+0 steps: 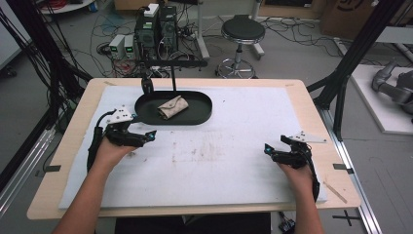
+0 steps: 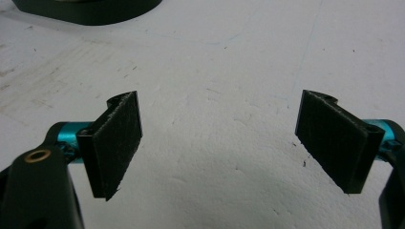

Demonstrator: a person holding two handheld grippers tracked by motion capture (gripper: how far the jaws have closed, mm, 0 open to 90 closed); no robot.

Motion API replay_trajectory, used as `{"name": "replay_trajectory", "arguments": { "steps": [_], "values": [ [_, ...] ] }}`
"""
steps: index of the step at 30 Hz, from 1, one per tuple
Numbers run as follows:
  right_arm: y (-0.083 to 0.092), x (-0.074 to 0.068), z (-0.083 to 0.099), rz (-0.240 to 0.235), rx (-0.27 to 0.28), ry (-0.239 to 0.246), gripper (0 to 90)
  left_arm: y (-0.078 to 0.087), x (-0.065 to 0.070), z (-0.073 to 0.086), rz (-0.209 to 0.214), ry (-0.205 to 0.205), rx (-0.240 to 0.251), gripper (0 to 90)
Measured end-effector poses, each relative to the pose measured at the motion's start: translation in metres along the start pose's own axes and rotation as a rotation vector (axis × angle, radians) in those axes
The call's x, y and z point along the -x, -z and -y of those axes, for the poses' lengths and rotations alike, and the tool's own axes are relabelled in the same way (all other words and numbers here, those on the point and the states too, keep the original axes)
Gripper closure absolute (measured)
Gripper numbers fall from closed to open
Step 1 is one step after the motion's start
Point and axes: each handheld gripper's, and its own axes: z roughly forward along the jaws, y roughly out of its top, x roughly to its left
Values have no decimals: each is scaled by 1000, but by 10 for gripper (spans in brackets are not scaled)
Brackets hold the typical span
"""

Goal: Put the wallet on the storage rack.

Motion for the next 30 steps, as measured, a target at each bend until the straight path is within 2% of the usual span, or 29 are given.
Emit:
{"name": "replay_trajectory", "arguments": {
  "steps": [5,7,9,12,17,25,30],
  "values": [
    [0,0,0,0,2,1,164,3,10,15,10,15,7,191],
    [-1,0,0,2,4,0,164,3,15,20,5,6,-2,191],
    [-1,0,0,1,7,-1,164,5,18,24,14,20,15,191],
    [-1,0,-1,-2,6,-2,164,8,23,29,16,17,43,190],
    [-1,0,0,-2,4,6,164,11,19,36,7,-7,78,189],
    [-6,-2,-2,2,-7,23,164,16,8,43,-7,28,78,189],
    [-6,-4,-4,6,-10,20,163,16,7,44,-12,35,64,189]
  ]
}}
